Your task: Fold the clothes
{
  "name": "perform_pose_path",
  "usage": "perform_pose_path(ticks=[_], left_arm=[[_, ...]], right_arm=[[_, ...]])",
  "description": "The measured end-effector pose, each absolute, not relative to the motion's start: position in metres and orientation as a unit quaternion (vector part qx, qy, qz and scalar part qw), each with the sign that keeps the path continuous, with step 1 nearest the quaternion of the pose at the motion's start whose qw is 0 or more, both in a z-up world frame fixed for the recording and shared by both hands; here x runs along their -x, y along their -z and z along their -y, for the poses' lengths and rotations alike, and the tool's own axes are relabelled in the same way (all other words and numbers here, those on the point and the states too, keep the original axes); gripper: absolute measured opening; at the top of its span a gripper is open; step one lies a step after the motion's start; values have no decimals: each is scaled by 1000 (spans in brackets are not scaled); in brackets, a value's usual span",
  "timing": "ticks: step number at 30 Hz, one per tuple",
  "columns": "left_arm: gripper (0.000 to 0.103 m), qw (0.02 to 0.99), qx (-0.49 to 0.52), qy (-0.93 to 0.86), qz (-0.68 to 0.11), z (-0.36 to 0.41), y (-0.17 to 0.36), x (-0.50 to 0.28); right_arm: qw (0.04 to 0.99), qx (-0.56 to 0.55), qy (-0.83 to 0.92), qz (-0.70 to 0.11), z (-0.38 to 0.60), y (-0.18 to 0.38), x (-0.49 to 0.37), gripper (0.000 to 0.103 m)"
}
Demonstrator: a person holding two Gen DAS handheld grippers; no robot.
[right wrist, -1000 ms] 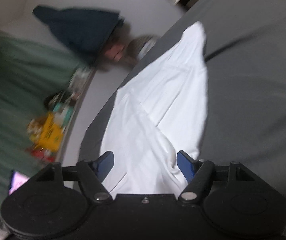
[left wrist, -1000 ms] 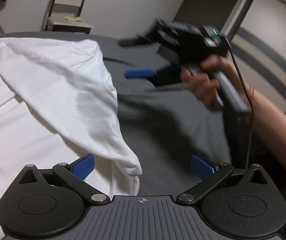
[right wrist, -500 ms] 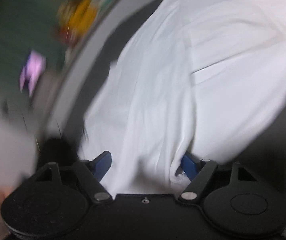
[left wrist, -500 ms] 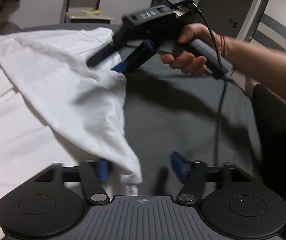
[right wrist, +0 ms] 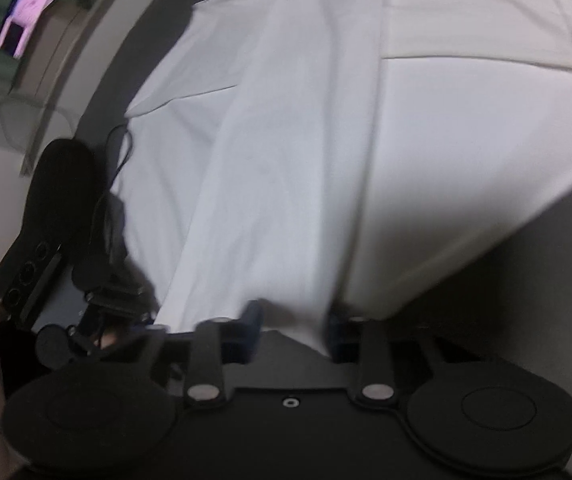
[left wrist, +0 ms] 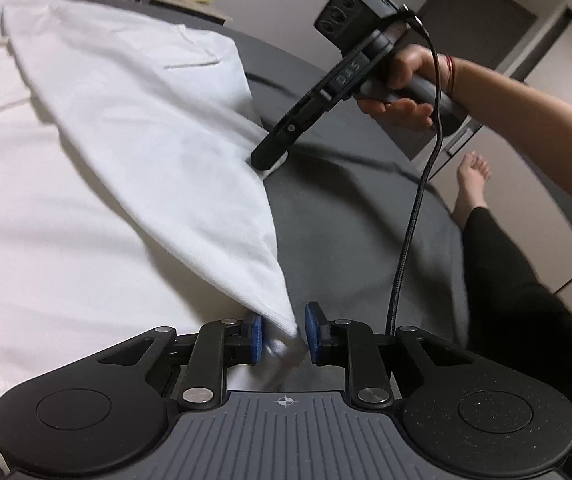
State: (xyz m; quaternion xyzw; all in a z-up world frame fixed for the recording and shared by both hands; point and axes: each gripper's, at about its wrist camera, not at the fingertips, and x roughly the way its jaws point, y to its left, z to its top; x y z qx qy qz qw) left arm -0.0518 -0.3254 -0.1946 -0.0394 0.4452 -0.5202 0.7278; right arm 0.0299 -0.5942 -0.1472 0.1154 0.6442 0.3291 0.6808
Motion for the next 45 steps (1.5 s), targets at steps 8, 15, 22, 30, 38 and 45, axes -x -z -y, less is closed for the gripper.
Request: perform_pose_path(ticks=[8,15,22,30,38,45], left_arm=[[8,711,32,528,-463,311,191,52],[6,664,121,501,-542,301,210,35],[10,640,133,472,-591,282,208,30],[82,651,96,472,-587,242,179,41],[82,782,-30,449,-431,180,89,22],[103,831,-353,387,-188,144,70,15]], right_arm=[[709,-102,-306,-627,592,148,-24,4],[719,-89,-263,-637,600,141,-28,3],[789,-140,-197,-564,606,113,13,40],[855,-236,-130,-444,554,89,109,47],[819,-294,-121,-478,482,148,128,49],[898,-121,-95,-412,431,90,156,66]])
